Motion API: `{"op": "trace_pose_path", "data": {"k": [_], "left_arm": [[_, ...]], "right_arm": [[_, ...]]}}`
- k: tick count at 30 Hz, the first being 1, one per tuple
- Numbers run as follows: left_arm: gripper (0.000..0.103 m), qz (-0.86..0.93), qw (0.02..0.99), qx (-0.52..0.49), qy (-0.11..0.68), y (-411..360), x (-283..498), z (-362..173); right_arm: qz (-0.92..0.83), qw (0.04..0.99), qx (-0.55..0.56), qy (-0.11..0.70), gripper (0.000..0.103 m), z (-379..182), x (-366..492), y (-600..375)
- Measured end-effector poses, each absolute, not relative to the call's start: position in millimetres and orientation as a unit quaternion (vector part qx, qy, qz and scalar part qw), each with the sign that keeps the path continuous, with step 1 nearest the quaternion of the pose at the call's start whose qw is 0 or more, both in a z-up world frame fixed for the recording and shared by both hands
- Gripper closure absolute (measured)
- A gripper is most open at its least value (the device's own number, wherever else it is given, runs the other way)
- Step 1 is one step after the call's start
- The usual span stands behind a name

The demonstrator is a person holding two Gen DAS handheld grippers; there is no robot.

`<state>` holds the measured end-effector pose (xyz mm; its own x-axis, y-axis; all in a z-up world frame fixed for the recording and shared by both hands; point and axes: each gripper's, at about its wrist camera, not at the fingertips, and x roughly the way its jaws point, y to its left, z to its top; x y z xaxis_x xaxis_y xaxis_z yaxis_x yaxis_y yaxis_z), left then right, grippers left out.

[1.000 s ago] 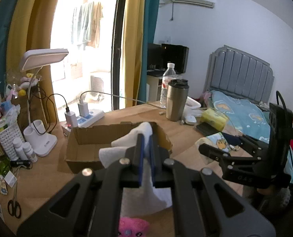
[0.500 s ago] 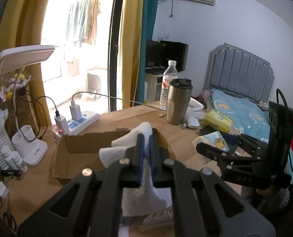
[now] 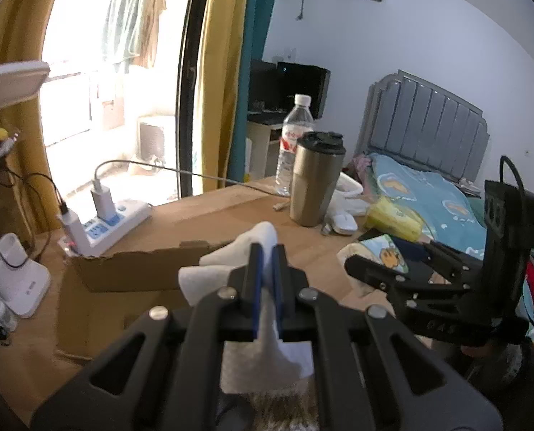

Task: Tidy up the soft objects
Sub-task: 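Drop the white wipe into the box with the left tool while the right tool holds the tissue pack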

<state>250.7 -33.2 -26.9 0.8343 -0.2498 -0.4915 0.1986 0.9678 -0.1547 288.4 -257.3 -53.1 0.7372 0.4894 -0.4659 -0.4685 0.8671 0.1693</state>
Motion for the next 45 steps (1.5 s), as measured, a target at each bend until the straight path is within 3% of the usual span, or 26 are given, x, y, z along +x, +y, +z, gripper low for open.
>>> {"op": "trace_pose_path", "data": {"k": [30,35,37,45], "left_arm": [[0.098,-0.09,0.912,-0.088,0.39,-43,343,-113],[0.095,-0.097,0.889,-0.106,0.436,-42,352,-132],[0.089,-0.102,0.888,-0.11,0.436,-42,352,-132],[0.084,-0.119,0.896,-0.102,0.415,-44,340,-117]], "right_arm": [[0.273,0.919,0.037,0.282,0.03,-71,336,-256],[0.271,0.92,0.029,0.283,0.03,-71,336,-253],[0.268,0.921,0.026,0.281,0.03,-69,334,-251],[0.25,0.931,0.018,0.265,0.03,-53,319,-248]]}}
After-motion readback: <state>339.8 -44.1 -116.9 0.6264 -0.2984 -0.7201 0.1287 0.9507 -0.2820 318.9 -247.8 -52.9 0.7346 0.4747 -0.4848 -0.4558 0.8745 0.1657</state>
